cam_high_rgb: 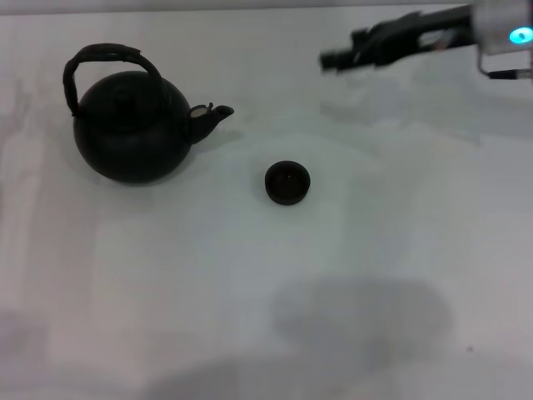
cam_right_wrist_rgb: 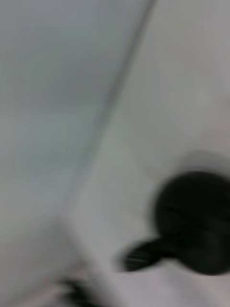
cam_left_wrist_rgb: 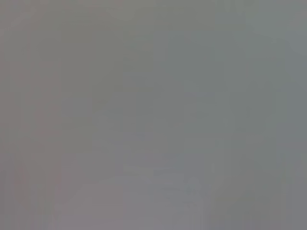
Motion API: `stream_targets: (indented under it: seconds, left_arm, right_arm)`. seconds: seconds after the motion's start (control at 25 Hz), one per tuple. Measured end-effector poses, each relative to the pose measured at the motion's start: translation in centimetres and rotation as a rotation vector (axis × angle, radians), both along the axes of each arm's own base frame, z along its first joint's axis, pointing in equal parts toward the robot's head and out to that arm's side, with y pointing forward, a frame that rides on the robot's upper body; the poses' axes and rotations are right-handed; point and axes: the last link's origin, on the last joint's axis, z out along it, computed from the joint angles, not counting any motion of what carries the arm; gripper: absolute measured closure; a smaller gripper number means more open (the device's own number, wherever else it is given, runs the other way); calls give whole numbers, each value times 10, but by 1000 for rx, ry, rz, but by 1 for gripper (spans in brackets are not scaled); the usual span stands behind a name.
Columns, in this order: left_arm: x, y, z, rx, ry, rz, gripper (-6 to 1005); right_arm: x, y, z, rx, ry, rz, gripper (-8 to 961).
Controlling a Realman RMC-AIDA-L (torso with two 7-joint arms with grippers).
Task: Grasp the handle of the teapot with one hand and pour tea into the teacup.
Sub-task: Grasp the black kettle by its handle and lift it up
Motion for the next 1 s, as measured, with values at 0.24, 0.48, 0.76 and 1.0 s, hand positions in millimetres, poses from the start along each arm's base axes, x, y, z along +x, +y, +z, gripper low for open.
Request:
stream_targets:
  seconds: [0.24, 0.48, 0.76, 1.0]
  left_arm:
    - [3, 0, 1, 9, 6, -20, 124]
    - [5, -1, 3, 19, 2, -36, 123]
    - [2, -12, 1, 29, -15, -40, 123]
    - [0, -45, 2, 64, -4, -95, 124]
  right_arm:
    - [45, -6, 27, 266, 514, -223, 103]
    - [75, -23, 24, 562, 667, -235, 109]
    - [96, -35, 6, 923, 224, 47, 109]
    - [115, -29, 17, 1025, 55, 12, 109]
